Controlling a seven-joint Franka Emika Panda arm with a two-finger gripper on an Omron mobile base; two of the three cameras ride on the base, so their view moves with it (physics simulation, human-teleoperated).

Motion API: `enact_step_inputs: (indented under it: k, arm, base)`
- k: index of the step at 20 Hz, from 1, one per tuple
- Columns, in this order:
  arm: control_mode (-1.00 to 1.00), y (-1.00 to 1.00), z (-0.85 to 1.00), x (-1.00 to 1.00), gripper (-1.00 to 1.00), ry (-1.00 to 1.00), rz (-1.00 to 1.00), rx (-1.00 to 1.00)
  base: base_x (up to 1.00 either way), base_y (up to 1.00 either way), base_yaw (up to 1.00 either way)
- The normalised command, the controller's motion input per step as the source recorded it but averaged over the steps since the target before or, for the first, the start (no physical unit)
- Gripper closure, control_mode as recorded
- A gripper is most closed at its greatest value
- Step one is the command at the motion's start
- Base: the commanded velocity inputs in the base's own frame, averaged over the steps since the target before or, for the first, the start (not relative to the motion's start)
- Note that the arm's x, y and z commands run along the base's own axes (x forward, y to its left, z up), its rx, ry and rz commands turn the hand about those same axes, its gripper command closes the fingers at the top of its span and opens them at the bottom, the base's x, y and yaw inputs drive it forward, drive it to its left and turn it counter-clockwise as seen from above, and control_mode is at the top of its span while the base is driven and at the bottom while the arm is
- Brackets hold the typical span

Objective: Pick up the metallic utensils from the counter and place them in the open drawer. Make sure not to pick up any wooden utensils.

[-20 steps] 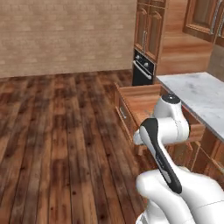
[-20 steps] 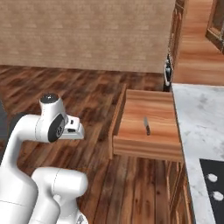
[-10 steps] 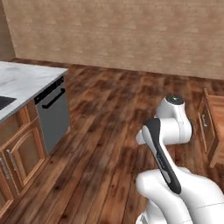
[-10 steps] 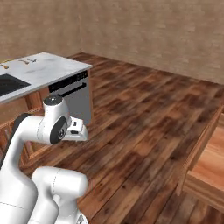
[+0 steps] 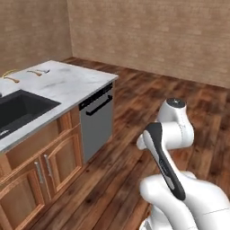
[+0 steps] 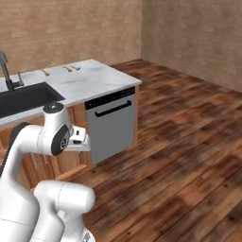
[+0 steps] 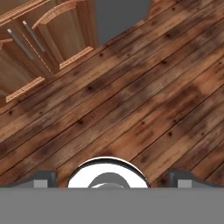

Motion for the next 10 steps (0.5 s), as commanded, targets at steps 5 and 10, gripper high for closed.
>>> enact_step_inputs:
  k: [5, 10]
  arm:
    - [1.00, 0.00, 0.00, 0.00, -1.00, 0.00, 0.00, 0.00]
    - [1.00, 0.00, 0.00, 0.00, -1.00, 0.00, 0.00, 0.00]
  base:
    - [1.00, -0.69, 0.13]
    - [1.00, -1.00, 0.01]
